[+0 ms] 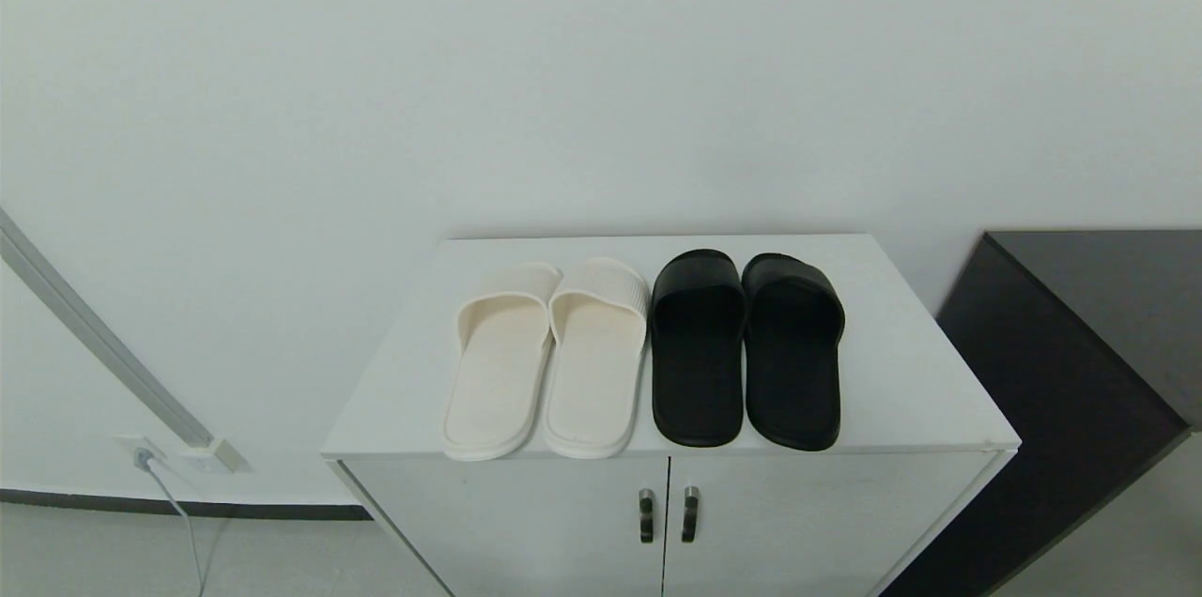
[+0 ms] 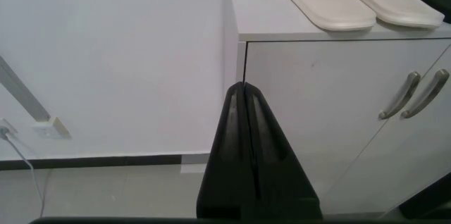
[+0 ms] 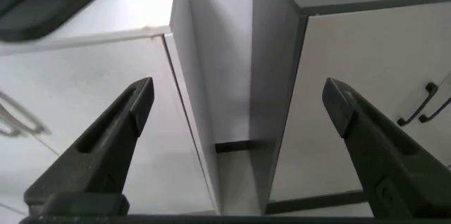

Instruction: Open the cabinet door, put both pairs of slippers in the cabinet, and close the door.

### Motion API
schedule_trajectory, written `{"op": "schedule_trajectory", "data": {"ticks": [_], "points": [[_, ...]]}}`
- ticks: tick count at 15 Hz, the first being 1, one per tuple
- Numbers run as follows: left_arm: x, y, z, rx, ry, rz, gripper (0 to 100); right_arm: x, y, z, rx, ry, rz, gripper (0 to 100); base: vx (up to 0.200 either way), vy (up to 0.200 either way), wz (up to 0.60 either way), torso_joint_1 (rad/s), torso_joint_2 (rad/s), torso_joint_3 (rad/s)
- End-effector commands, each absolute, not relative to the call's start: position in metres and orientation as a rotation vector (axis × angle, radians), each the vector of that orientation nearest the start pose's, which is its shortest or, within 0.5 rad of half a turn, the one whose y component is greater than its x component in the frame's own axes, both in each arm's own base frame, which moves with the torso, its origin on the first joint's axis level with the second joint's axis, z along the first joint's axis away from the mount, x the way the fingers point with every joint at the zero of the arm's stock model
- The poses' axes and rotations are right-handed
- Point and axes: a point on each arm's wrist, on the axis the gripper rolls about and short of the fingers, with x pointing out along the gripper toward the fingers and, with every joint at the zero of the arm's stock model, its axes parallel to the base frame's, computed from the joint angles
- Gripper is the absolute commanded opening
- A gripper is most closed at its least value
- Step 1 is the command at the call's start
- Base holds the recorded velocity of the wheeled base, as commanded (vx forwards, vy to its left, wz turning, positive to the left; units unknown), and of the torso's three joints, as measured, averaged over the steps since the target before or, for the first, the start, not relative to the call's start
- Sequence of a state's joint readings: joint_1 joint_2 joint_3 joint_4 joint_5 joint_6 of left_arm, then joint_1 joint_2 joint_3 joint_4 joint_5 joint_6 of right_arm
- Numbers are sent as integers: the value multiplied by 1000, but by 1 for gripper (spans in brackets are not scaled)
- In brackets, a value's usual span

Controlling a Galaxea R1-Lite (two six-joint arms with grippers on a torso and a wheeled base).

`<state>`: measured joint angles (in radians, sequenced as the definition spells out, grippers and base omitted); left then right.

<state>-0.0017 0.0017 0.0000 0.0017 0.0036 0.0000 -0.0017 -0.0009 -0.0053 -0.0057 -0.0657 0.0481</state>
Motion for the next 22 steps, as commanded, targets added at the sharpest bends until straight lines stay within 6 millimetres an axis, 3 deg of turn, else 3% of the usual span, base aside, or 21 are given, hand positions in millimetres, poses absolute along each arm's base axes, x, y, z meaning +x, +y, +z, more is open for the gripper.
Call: {"op": "schedule_trajectory", "data": {"ticks": [1,2,6,9,12,15,17,22], "points": [[-23,0,75,2,3,2,0,-31,-2,117,120,-97,-59,100,0,0,0,0,0,0],[-23,0,75,2,3,-2,0,-29,-2,128,149,-60,-57,100,0,0,0,0,0,0],[-23,0,75,2,3,-2,0,-24,-1,117,61,37,5,100,0,0,0,0,0,0],[-23,0,75,2,3,-2,0,-4,1,135,10,143,59,100,0,0,0,0,0,0],[-23,0,75,2,3,-2,0,28,3,160,16,209,120,100,0,0,0,0,0,0],[-23,0,75,2,3,-2,0,66,11,166,3,273,206,100,0,0,0,0,0,0],[-23,0,75,2,3,-2,0,85,21,170,-2,296,256,100,0,0,0,0,0,0],[-23,0,75,2,3,-2,0,100,70,196,54,304,354,100,0,0,0,0,0,0]]}}
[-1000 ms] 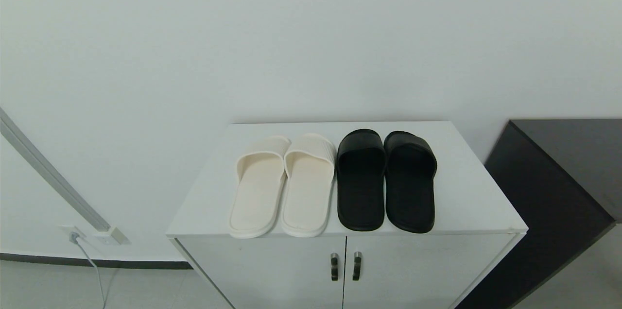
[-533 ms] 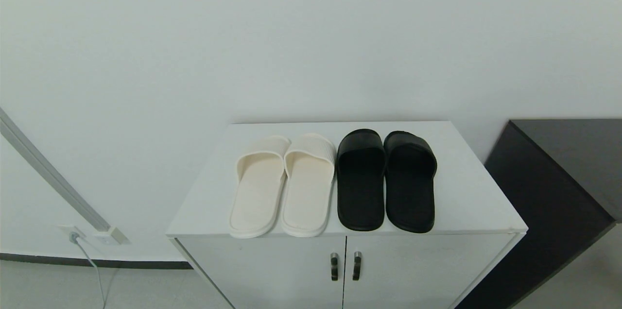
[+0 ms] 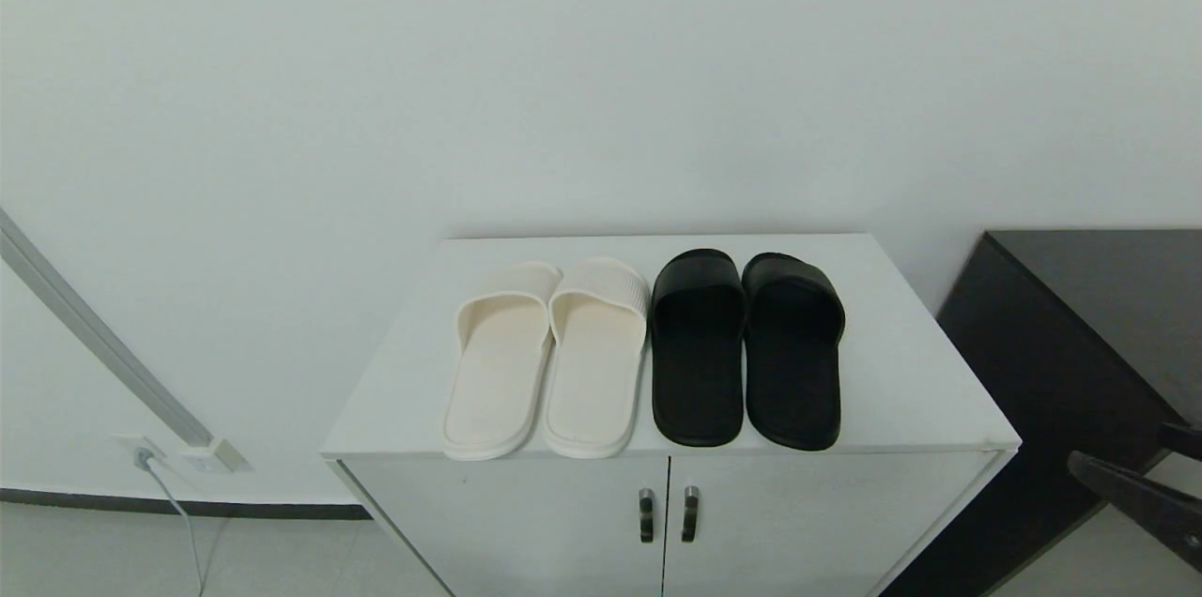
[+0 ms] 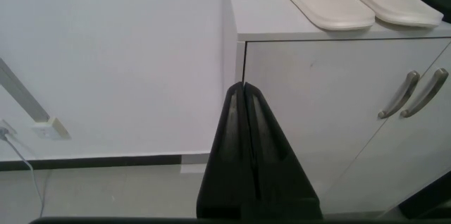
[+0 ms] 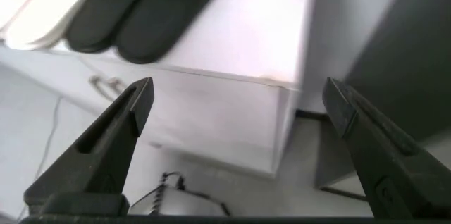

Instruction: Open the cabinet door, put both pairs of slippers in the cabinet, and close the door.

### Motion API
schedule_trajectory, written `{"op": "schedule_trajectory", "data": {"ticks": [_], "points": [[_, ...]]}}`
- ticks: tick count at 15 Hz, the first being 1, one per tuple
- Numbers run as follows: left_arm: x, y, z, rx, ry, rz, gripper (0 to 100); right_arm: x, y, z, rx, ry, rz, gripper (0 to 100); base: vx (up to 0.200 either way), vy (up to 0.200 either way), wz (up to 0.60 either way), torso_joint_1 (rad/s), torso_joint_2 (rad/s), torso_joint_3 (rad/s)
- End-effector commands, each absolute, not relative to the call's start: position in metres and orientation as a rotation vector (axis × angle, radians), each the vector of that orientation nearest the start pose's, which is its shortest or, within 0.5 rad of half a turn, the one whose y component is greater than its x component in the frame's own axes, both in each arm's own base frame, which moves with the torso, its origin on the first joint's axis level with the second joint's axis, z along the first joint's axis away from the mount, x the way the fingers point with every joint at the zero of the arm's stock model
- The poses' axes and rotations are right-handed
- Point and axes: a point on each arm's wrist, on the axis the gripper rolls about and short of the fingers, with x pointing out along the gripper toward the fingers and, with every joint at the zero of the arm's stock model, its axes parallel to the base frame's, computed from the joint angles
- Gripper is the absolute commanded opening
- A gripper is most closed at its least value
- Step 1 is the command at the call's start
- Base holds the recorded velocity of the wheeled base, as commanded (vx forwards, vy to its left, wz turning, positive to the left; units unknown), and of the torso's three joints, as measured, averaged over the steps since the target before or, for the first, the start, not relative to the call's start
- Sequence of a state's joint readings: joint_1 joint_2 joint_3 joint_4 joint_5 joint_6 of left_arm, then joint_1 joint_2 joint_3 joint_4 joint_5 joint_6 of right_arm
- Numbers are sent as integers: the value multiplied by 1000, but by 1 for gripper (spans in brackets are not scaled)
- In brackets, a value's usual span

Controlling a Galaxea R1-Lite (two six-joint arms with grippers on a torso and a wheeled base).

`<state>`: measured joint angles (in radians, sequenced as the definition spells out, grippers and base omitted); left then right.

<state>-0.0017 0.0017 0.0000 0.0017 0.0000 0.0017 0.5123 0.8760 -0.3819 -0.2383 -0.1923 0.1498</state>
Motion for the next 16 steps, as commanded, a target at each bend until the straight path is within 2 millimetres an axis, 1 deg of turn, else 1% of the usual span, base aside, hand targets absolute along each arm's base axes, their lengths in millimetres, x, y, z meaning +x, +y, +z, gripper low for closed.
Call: {"op": "schedule_trajectory", "data": {"ticks": [1,5,9,10,11,13,15,16], "points": [[-23,0,75,2,3,-2,0,103,82,200,62,311,379,100,0,0,0,0,0,0],[-23,0,75,2,3,-2,0,129,123,218,109,338,407,100,0,0,0,0,0,0],[-23,0,75,2,3,-3,0,150,174,221,82,351,383,100,0,0,0,0,0,0],[-23,0,76,2,2,-2,0,165,196,211,48,366,326,100,0,0,0,0,0,0],[-23,0,75,2,3,-2,0,172,204,206,40,361,295,100,0,0,0,0,0,0],[-23,0,76,2,2,-3,0,194,227,189,34,322,196,100,0,0,0,0,0,0],[-23,0,76,2,3,-3,0,214,249,173,34,299,149,100,0,0,0,0,0,0],[-23,0,75,2,5,-3,0,229,257,163,26,296,113,100,0,0,0,0,0,0]]}}
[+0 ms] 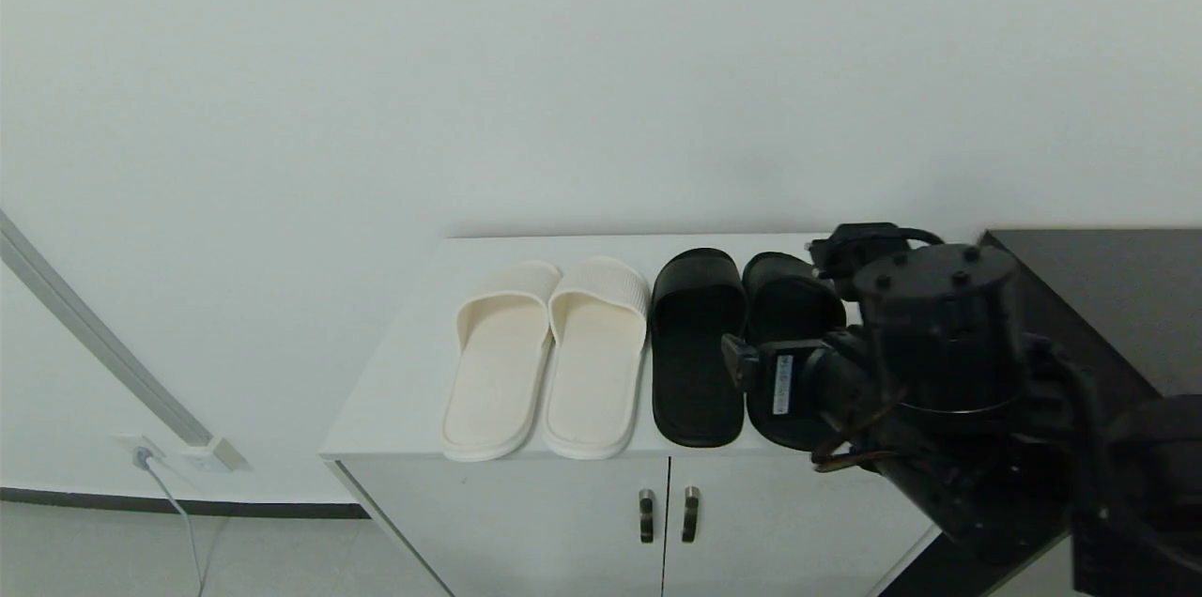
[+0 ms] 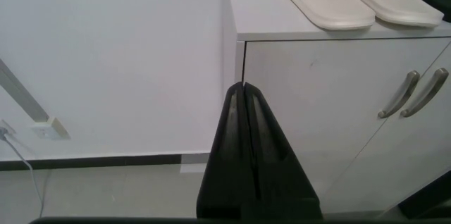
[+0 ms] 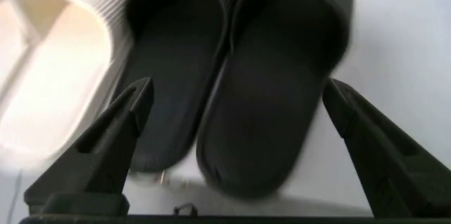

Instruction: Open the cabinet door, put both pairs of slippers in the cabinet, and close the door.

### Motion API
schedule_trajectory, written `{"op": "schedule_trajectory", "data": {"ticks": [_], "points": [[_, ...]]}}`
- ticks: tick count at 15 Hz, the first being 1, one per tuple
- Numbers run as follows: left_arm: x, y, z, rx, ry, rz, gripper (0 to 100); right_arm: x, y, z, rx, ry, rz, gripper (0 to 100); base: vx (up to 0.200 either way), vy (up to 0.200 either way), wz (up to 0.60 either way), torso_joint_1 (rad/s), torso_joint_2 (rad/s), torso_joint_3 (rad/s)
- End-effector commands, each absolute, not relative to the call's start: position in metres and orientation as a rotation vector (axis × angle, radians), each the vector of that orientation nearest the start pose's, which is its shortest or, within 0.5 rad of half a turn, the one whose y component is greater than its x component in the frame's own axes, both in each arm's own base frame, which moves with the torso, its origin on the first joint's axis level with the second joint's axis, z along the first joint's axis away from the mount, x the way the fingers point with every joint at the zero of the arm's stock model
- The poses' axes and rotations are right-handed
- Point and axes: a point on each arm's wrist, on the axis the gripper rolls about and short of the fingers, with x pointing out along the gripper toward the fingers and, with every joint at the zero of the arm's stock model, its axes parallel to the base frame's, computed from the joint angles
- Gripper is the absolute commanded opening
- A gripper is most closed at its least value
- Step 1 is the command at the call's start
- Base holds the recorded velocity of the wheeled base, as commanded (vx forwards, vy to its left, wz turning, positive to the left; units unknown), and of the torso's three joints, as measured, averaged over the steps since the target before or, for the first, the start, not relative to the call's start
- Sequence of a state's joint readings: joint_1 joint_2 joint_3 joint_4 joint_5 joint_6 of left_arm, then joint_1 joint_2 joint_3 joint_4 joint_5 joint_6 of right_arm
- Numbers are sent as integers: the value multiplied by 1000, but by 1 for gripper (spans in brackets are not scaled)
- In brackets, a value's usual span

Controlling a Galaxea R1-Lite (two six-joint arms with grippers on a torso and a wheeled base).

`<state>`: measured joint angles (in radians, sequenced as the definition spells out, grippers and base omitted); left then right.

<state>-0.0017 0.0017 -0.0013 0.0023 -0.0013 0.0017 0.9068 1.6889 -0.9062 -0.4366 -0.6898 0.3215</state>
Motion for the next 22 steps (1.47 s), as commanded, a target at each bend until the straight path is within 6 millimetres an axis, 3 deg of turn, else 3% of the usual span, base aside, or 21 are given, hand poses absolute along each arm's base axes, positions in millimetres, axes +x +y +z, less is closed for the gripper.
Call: {"op": "schedule_trajectory", "data": {"ticks": [1,5,8,14,15,22], "points": [[-23,0,76,0,3,-3,0,244,262,157,27,288,77,100,0,0,0,0,0,0],[-23,0,76,-2,3,-3,0,291,272,152,11,196,-10,100,0,0,0,0,0,0],[-23,0,76,-2,5,-3,0,305,271,148,-19,142,-38,100,0,0,0,0,0,0],[-23,0,76,-3,3,-3,0,314,269,147,-32,52,-70,100,0,0,0,0,0,0],[-23,0,76,-2,3,-3,0,314,268,147,-31,53,-71,0,0,0,0,0,0,0],[-23,0,76,-2,3,-3,0,311,264,157,-19,39,-71,0,0,0,0,0,0,0]]}}
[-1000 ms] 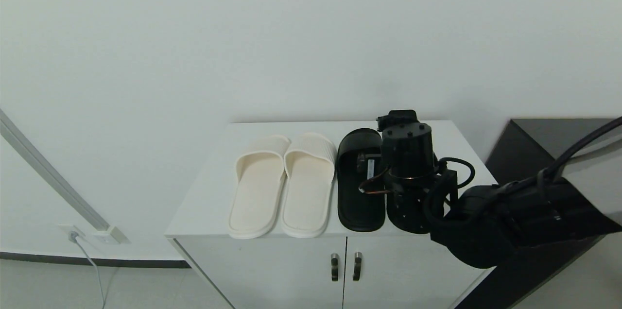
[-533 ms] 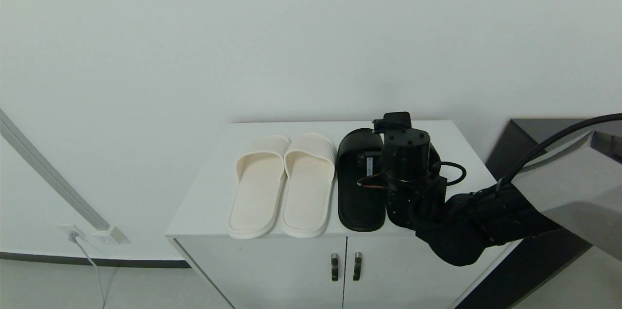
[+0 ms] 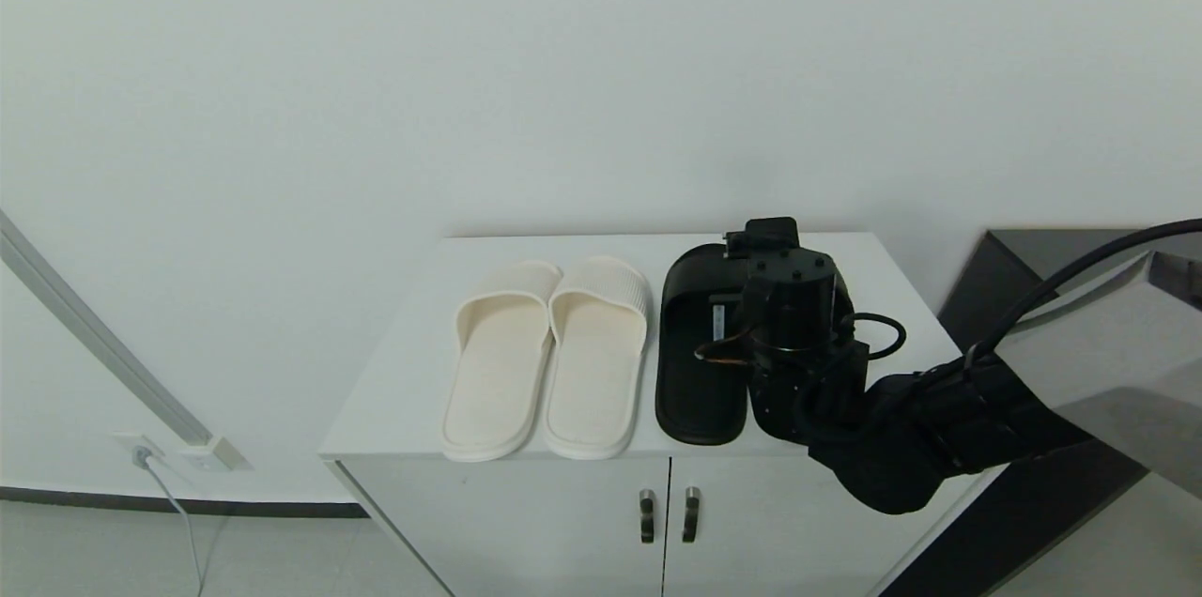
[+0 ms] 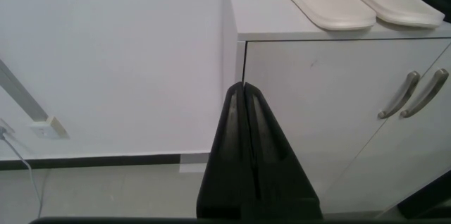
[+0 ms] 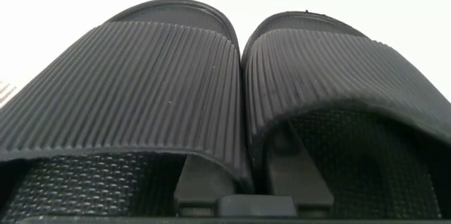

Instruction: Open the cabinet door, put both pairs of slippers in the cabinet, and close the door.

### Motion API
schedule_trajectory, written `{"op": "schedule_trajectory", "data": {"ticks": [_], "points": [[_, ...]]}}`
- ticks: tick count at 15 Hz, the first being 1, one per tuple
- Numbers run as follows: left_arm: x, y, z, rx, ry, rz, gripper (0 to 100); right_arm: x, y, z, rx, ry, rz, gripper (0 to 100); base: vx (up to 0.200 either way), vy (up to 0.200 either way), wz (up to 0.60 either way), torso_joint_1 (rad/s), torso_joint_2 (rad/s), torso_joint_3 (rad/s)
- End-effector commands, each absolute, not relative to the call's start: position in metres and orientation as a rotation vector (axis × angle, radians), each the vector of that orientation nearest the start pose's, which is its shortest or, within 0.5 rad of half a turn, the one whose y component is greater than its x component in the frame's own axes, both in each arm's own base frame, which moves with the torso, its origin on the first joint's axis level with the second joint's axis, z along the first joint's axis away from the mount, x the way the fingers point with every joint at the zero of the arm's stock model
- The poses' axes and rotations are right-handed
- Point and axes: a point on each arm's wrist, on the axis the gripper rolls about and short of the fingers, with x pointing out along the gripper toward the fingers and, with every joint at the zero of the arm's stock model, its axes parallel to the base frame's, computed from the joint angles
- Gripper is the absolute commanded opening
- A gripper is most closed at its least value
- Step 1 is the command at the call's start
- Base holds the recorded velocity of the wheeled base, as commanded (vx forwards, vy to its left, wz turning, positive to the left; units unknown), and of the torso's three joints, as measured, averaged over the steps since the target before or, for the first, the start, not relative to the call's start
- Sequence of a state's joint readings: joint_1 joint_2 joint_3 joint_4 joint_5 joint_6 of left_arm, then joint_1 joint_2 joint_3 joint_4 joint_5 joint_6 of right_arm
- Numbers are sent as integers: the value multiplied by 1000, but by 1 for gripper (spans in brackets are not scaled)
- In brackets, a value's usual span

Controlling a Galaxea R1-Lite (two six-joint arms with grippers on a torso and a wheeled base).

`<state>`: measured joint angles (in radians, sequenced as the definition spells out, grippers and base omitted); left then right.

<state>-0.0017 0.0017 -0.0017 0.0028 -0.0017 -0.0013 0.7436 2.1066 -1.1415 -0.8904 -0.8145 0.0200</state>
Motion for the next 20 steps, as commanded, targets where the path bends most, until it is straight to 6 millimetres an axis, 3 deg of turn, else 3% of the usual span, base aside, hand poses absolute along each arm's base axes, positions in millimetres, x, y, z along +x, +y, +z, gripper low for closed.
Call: {"op": "schedule_trajectory", "data": {"ticks": [1,4,8,9,10,12,17,20], "points": [[-23,0,76,-2,3,-3,0,306,260,164,-12,32,-63,0,0,0,0,0,0,0],[-23,0,76,-2,3,-3,0,285,244,183,-4,25,21,0,0,0,0,0,0,0],[-23,0,76,-2,3,-3,0,233,211,215,-10,48,263,0,0,0,0,0,0,0],[-23,0,76,-2,2,-3,0,222,206,217,-10,51,315,0,0,0,0,0,0,0],[-23,0,76,-3,2,-3,0,196,197,219,-6,51,427,0,0,0,0,0,0,0],[-23,0,76,-3,2,-2,0,175,189,223,-12,52,556,0,0,0,0,0,0,0],[-23,0,75,-2,3,0,0,164,190,214,-35,33,784,0,0,0,0,0,0,0],[-23,0,75,-2,3,0,0,160,187,213,-48,-5,818,0,0,0,0,0,0,0]]}}
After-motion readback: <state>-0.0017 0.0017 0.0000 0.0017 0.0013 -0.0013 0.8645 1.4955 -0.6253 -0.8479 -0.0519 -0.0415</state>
